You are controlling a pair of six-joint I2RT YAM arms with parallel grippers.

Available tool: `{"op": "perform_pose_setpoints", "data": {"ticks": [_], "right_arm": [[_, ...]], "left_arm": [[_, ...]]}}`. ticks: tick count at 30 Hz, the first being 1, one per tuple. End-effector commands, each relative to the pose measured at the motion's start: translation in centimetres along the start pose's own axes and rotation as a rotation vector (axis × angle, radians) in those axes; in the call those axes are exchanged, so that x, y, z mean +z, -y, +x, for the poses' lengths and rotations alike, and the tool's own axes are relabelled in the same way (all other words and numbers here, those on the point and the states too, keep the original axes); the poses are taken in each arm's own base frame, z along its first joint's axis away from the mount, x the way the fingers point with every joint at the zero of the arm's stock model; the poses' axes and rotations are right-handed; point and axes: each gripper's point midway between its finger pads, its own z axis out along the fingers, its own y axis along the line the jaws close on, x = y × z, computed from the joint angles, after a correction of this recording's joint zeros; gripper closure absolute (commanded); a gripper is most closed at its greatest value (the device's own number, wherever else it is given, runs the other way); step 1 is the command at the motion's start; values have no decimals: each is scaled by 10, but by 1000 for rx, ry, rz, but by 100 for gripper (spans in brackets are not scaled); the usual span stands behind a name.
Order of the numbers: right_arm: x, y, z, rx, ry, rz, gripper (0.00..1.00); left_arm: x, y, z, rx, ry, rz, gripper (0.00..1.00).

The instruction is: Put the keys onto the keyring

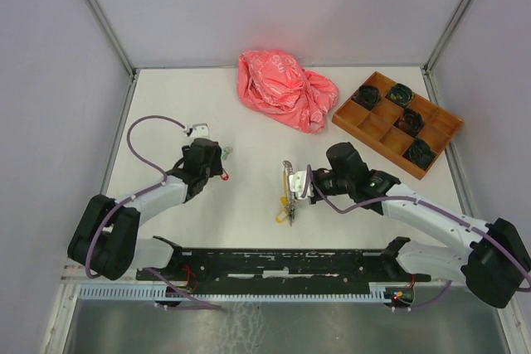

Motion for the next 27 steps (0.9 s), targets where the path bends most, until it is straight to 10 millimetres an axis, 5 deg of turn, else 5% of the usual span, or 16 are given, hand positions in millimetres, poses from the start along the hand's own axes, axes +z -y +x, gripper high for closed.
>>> {"op": "perform_pose_setpoints", "data": {"ticks": [1, 9, 19, 27], "right_arm": [[-5, 6, -12, -29, 44, 26, 99], [-3, 3, -12, -27, 54, 13, 99], [-3, 5, -10, -30, 46, 24, 99], [-1, 4, -11, -27, 53, 15, 99]], "left_arm": [[3, -16, -28, -149, 57, -66, 36], [25, -56, -22, -267, 2, -208, 45], [41, -63, -9, -283, -79, -278, 51], [31, -48, 13, -322, -156, -189, 58]]}}
